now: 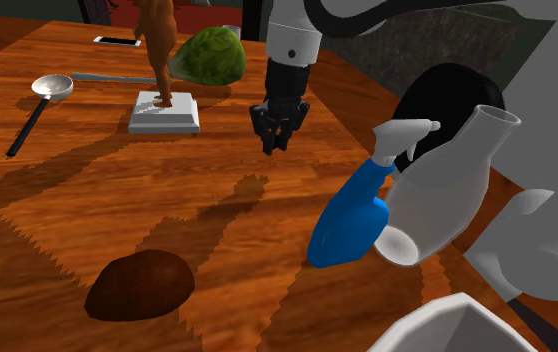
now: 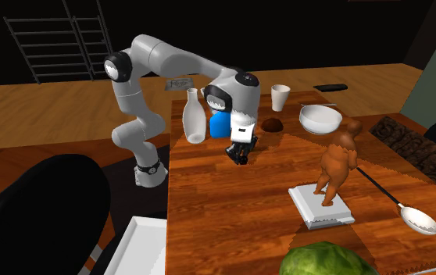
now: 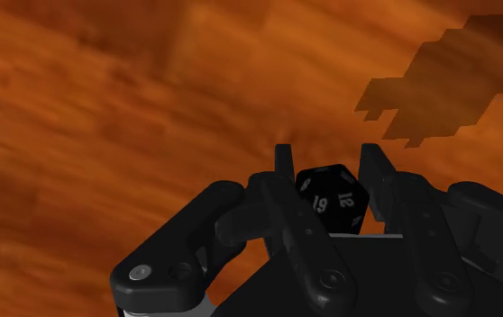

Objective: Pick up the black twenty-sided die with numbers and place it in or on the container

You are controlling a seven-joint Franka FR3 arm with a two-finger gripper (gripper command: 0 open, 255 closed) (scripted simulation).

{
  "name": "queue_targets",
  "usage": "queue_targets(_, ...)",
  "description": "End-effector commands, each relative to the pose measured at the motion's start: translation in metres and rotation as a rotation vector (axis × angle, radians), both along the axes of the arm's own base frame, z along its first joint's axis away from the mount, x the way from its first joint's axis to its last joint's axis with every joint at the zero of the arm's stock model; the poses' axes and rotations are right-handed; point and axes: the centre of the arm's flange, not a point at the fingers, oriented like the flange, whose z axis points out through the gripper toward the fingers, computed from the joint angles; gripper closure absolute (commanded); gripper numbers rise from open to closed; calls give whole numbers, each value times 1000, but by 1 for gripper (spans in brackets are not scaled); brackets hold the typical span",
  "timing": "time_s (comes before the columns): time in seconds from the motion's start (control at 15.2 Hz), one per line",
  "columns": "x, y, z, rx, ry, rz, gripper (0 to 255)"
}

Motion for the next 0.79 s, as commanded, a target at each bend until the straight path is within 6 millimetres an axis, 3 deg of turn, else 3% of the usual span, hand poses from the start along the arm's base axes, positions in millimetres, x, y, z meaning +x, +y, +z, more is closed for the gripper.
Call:
queue_targets(0.0, 1, -1, 10, 0, 0, 0, 255)
queue_targets(0.73, 1, -1, 68, 0, 0, 0, 255)
